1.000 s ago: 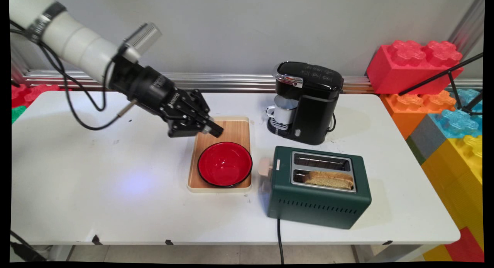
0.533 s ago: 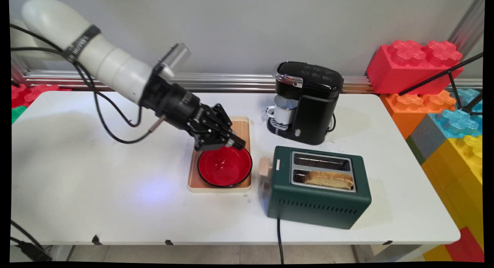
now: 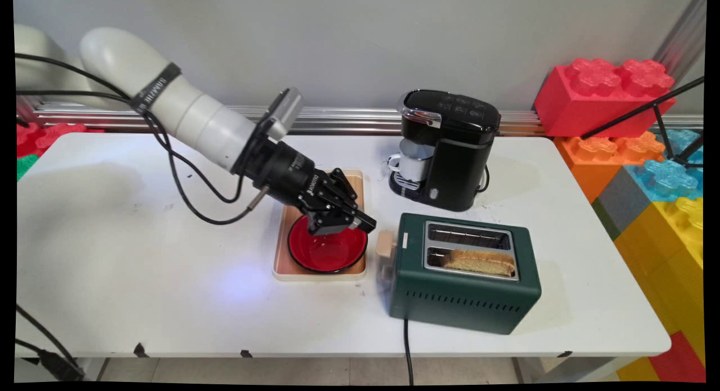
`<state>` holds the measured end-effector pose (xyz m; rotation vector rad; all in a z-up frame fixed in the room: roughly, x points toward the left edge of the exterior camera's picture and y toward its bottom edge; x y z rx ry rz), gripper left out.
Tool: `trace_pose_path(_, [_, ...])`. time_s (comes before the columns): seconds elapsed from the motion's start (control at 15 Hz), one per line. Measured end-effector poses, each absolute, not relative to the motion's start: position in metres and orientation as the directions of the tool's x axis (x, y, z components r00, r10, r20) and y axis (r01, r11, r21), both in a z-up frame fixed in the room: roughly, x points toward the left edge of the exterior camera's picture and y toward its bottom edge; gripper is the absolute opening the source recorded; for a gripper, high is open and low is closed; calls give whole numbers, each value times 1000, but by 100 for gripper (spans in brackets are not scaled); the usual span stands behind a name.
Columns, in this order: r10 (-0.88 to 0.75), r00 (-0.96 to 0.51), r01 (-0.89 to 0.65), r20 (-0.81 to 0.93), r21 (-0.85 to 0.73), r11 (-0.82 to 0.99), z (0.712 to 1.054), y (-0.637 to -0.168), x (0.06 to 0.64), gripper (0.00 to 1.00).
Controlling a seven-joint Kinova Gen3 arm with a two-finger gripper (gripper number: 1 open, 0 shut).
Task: Press the toaster switch
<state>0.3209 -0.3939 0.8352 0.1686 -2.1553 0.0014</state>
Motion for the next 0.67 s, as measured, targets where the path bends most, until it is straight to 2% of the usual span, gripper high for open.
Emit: trace_pose_path(0.67, [-148,-545,-144,825,81,986,808,-406,301,0])
